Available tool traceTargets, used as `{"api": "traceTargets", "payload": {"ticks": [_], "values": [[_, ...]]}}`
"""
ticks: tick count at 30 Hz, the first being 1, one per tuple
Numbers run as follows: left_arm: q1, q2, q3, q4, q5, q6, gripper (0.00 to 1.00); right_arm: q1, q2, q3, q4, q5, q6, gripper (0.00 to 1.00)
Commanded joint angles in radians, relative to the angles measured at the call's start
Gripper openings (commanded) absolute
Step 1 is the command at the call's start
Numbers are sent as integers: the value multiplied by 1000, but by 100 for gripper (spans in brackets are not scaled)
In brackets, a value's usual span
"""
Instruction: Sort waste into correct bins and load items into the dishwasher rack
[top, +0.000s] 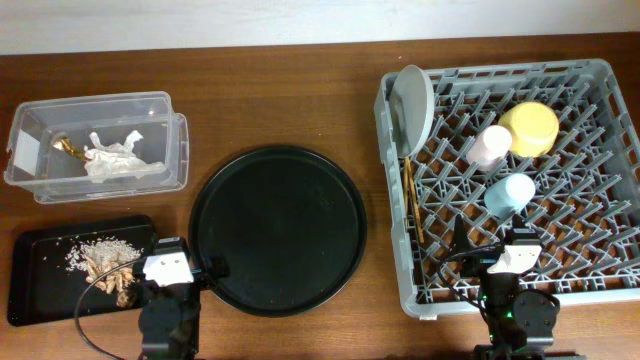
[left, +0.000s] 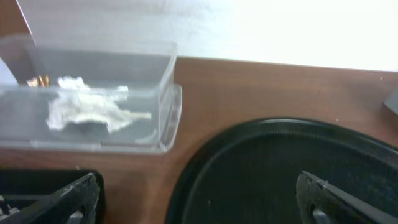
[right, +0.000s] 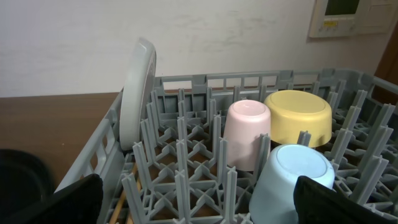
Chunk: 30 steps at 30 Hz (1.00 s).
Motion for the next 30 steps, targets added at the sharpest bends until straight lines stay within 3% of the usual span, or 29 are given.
{"api": "traceTargets", "payload": {"ticks": [1,14,30], "values": [[-3,-95,-9,3,6,75,100,-8,-6,-9,-1,12,-8,99],[-3,-112,-8,-3,25,161,100,-8,-6,-9,-1,13,-8,98],[-3,-111,-8,-2,37,161,100,-8,-6,-9,-1,12,-8,98]]}}
